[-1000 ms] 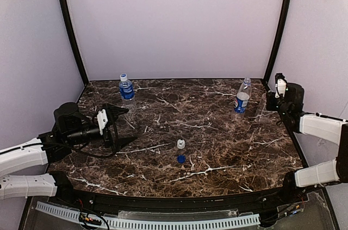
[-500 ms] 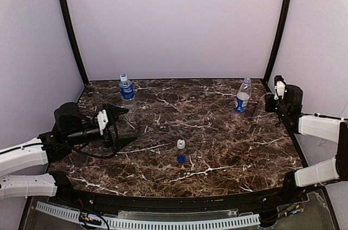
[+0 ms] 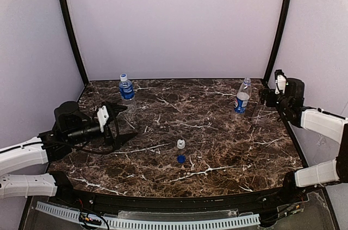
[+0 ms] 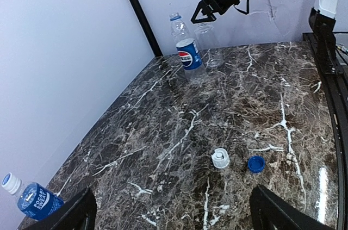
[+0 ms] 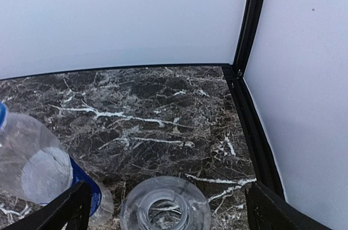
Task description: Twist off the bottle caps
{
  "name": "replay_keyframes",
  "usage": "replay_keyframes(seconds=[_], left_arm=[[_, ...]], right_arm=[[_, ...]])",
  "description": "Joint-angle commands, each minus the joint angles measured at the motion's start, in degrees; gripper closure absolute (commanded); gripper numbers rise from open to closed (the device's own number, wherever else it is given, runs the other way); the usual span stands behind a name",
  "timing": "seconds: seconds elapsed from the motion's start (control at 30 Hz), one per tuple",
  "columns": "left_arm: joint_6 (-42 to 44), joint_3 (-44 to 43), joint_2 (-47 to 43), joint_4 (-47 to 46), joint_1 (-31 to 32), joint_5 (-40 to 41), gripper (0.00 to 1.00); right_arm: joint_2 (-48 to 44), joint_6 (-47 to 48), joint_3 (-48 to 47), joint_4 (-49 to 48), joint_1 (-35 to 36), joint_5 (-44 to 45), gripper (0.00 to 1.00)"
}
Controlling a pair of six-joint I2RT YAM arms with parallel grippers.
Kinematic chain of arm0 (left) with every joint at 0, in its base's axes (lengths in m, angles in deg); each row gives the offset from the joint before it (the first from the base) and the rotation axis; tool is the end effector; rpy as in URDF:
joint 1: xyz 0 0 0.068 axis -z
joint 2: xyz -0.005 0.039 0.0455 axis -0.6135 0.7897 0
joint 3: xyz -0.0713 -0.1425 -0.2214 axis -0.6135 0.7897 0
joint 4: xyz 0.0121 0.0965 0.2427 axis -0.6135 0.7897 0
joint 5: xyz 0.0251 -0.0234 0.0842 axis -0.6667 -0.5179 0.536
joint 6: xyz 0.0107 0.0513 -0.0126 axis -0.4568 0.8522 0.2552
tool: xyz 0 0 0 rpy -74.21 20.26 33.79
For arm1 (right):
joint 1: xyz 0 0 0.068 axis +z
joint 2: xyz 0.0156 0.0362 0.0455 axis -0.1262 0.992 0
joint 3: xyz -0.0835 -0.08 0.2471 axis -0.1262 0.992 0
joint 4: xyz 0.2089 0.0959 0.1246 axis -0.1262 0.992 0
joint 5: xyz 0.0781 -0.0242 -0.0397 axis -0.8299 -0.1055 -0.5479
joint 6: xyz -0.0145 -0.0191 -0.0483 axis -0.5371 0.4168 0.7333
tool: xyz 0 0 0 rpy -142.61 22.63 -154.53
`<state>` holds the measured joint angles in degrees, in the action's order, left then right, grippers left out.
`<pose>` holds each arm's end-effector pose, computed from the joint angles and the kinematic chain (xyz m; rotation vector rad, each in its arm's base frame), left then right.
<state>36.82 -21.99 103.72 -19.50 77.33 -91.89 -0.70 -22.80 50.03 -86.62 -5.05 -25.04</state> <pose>0.1439 -0.1340 0.2639 1.0912 1.2635 -0.4838 0.2647 0.0079 0.2378 0.0669 1.9090 0.0060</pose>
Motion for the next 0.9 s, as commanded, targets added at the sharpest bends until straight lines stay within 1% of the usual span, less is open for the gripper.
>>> replay_keyframes(seconds=[0.0, 0.03, 0.07, 0.1, 0.13, 0.17, 0.23, 0.33, 0.37, 0.4, 0.43, 0.47, 0.5, 0.53, 0.57, 0.6, 0.63, 0.67, 0.73, 0.83, 0.87], left_arm=[[-3.9, -4.8, 1.2, -2.4, -1.1, 11.1, 0.01], [-4.1, -6.8, 2.1, -2.5, -1.9, 12.2, 0.01], [-5.6, -8.1, 2.5, -2.0, -4.5, 13.2, 0.01], [-7.0, -10.9, 3.6, -1.4, -6.1, 13.1, 0.01], [-10.1, -12.5, 5.0, 1.1, -9.8, 12.0, 0.01], [-11.5, -15.6, 5.7, 2.6, -11.4, 11.6, 0.01], [-13.7, -20.4, 8.1, 11.2, -16.4, 10.8, 0.01], [-12.2, -26.5, 12.8, 19.5, -20.0, 10.9, 0.01], [-11.9, -30.1, 14.0, 24.3, -21.8, 10.8, 0.01], [-11.7, -34.5, 16.5, 26.7, -23.0, 10.3, 0.01], [-11.6, -36.8, 17.9, 31.6, -25.1, 8.7, 0.01], [-11.1, -42.1, 20.9, 34.2, -26.3, 7.6, 0.01], [-10.5, -45.2, 22.6, 39.9, -28.3, 5.6, 0.01], [-10.3, -51.4, 26.4, 42.6, -29.2, 4.8, 0.01], [-10.0, -54.5, 28.5, 47.6, -30.7, 4.1, 0.01], [-9.8, -60.3, 32.4, 49.7, -31.3, 4.1, 0.02], [-9.3, -62.7, 34.3, 52.2, -32.1, 4.1, 0.04], [-8.8, -66.3, 37.4, 52.7, -32.3, 3.8, 0.05], [-6.5, -68.8, 40.7, 52.8, -32.5, 0.8, 0.08], [-5.7, -69.9, 44.7, 51.7, -32.4, -4.6, 0.14], [-5.4, -70.0, 45.5, 51.6, -32.4, -5.1, 0.14]], right_arm=[[-3.2, 0.0, -5.9, 5.5, -0.2, 0.0, 0.01], [-3.8, 0.0, -7.1, 6.7, -0.2, -0.1, 0.01], [-4.3, 0.0, -8.3, 7.7, -0.2, -0.3, 0.01], [-5.0, -0.1, -9.6, 8.9, -0.2, -0.6, 0.01], [-5.5, -0.3, -11.0, 9.9, -0.2, -0.9, 0.02], [-5.9, -0.4, -12.2, 10.9, -0.2, -1.2, 0.01], [-6.8, -0.7, -15.0, 12.3, -0.2, -2.9, 0.01], [-7.7, -1.4, -18.0, 13.5, 0.0, -6.6, 0.01], [-7.8, -1.7, -19.0, 13.8, 0.1, -7.8, 0.01], [-7.7, -1.8, -20.1, 13.8, 0.5, -9.2, 0.02], [-7.5, -1.9, -21.2, 15.0, 1.0, -10.2, 0.01], [-7.2, -1.8, -22.4, 15.9, 1.8, -10.9, 0.01], [-6.9, -1.6, -23.6, 16.7, 2.8, -11.3, 0.01], [-6.4, -1.3, -24.7, 17.5, 4.0, -11.4, 0.01], [-6.0, -1.1, -25.7, 17.7, 5.5, -11.4, 0.01], [-5.6, -0.8, -26.5, 17.7, 6.9, -11.4, 0.01], [-5.1, -0.5, -27.2, 17.7, 8.4, -11.5, 0.01], [-4.3, -0.5, -27.8, 17.5, 10.0, -11.3, 0.01], [-2.8, -0.3, -29.1, 17.3, 12.9, -11.0, 0.01], [-0.7, 0.5, -30.9, 17.6, 16.8, -9.8, 0.01], [-0.1, 0.8, -31.4, 17.9, 17.9, -9.6, 0.01]])
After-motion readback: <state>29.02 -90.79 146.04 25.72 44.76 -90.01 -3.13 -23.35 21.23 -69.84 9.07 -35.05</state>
